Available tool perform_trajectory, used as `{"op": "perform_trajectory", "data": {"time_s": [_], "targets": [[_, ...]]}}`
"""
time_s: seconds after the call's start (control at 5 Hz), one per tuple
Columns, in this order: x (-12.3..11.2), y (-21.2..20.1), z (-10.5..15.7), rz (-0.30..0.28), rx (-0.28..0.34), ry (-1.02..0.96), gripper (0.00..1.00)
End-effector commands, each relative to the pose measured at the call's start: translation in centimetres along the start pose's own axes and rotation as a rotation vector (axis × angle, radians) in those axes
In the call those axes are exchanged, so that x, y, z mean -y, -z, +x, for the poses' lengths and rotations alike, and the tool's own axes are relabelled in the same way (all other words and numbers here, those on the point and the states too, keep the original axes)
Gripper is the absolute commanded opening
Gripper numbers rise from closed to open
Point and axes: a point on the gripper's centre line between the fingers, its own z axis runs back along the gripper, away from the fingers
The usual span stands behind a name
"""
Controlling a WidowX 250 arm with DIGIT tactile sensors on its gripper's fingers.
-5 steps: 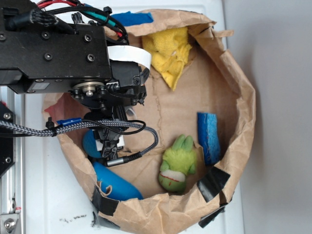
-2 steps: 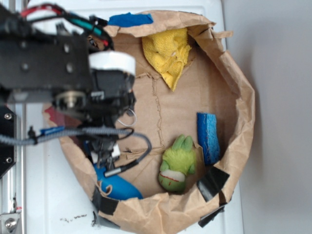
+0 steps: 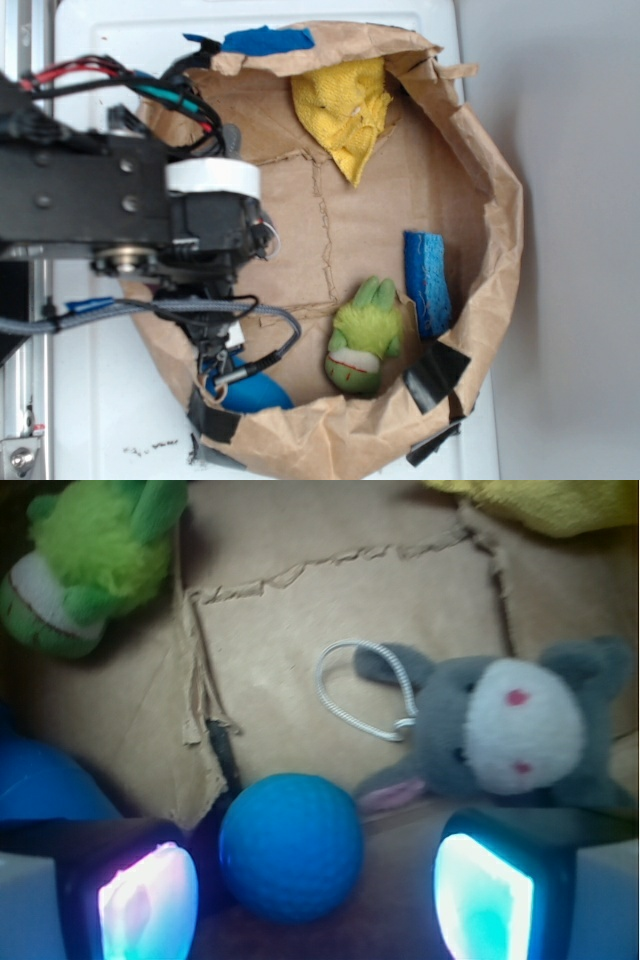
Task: Grab the blue ball.
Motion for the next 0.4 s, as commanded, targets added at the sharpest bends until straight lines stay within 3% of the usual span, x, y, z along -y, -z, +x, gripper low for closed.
{"op": "perform_trajectory", "data": {"time_s": [0.0, 0.2], "targets": [[-1.77, -0.71, 1.44, -0.046, 0.02, -0.015, 1.0], [-1.96, -0.81, 1.09, -0.043, 0.025, -0.044, 1.0]]}}
